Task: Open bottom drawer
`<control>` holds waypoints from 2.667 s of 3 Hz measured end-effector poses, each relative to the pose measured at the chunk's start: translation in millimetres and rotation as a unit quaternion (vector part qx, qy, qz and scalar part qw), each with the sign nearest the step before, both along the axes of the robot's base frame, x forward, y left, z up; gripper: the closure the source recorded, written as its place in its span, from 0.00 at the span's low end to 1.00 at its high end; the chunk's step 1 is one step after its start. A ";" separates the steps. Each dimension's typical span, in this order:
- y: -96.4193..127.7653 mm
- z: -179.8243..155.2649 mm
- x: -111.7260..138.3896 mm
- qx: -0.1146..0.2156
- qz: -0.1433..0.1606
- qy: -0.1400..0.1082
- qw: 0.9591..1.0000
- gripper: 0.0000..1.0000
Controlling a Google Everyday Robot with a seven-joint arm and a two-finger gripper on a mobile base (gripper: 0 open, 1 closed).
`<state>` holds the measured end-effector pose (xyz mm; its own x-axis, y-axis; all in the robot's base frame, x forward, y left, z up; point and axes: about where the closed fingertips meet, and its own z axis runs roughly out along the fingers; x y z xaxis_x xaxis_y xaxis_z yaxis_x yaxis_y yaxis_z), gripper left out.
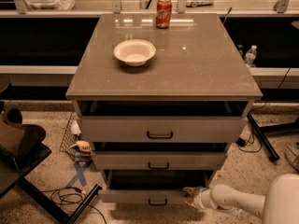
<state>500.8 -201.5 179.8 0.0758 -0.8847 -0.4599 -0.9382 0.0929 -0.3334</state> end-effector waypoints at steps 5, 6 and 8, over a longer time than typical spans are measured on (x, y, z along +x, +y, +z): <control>0.1 -0.1 -0.2 0.000 0.000 0.000 1.000 0.61; 0.2 -0.1 -0.2 0.000 0.000 0.000 1.000 0.28; 1.6 -0.8 -0.6 0.001 0.001 0.001 1.000 0.00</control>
Offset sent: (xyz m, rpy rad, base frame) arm -0.3168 -0.2190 0.0878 -0.3818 0.8356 0.2187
